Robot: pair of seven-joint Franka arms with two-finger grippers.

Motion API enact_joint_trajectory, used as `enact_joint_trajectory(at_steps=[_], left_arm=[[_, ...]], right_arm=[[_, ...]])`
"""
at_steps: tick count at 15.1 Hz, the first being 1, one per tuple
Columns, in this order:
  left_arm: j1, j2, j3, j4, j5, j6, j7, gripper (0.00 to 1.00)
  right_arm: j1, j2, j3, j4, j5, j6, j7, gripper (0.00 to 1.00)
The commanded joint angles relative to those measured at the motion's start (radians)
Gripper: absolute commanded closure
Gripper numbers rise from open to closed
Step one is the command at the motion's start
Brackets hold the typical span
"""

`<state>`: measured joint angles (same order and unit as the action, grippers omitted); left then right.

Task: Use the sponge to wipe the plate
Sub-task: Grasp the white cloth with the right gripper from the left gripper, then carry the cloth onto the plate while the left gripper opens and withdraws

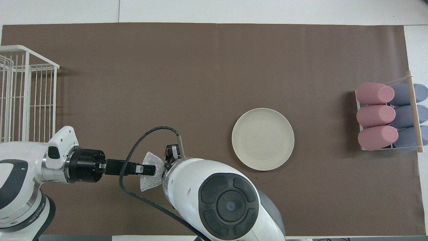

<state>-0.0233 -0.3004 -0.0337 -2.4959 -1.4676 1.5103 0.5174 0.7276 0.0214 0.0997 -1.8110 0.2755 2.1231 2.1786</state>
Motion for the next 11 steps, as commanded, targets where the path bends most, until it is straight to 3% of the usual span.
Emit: enact_joint_trajectory(at_steps=[1, 4, 5, 6, 11], left_arm=[[-0.018, -0.014, 0.012, -0.020, -0.022, 0.016, 0.013, 1.00], [-0.020, -0.014, 0.012, -0.018, -0.017, 0.018, 0.013, 1.00], [-0.020, -0.017, 0.008, -0.012, -0.010, 0.018, 0.000, 0.57], [-0.020, -0.028, 0.006, -0.006, 0.018, 0.022, -0.037, 0.01], [-0.006, -0.037, 0.005, 0.101, 0.300, 0.027, -0.178, 0.00]], right_arm=[[0.000, -0.029, 0.000, -0.037, 0.011, 0.003, -0.069, 1.00], [0.000, -0.029, 0.000, -0.037, 0.011, 0.001, -0.074, 1.00], [0.000, -0.031, 0.000, -0.039, 0.011, 0.001, -0.075, 1.00], [-0.002, -0.031, -0.001, -0.039, 0.011, 0.001, -0.075, 1.00], [-0.013, -0.034, -0.001, -0.056, 0.007, 0.001, -0.100, 1.00]])
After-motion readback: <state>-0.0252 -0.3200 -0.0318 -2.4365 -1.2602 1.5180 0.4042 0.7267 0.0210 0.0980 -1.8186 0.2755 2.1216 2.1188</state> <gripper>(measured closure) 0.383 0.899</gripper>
